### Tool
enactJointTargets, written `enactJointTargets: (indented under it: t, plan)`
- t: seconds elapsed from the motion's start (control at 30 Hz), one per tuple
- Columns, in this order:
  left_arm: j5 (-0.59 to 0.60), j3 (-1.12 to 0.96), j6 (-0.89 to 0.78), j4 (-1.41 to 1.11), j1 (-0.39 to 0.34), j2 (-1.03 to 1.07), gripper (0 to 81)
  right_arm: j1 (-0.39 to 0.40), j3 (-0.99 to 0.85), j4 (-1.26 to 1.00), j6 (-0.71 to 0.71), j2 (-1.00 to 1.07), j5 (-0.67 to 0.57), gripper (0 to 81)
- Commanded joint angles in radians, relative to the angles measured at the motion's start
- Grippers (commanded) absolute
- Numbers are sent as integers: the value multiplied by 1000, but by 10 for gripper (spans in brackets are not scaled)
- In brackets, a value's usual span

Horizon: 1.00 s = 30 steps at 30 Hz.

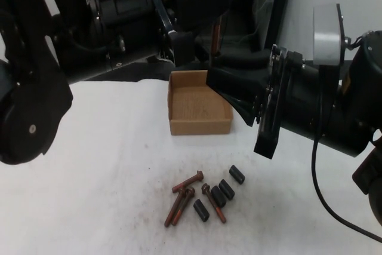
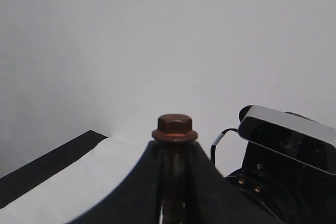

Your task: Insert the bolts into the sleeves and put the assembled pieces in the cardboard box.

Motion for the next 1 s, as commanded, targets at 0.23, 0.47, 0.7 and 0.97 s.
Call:
enactJointTargets:
  t: [0.23,0.47,0.7,0.97]
  plan:
    - [3,-3,-32,4,-3,-1,3,-1,-8,-28,7,-10,21,8]
    - [2,-3,-33,-4,-3,-1,3,-1,-8,-26,7,-10,21,8]
    - [-1,-3,-35,-34,-5,-1,3,-1,-8,-19,7,-10,21,8]
    - [-1,-3,-31,-34,-67,37,3,-1,-8,2,7,-10,21,8]
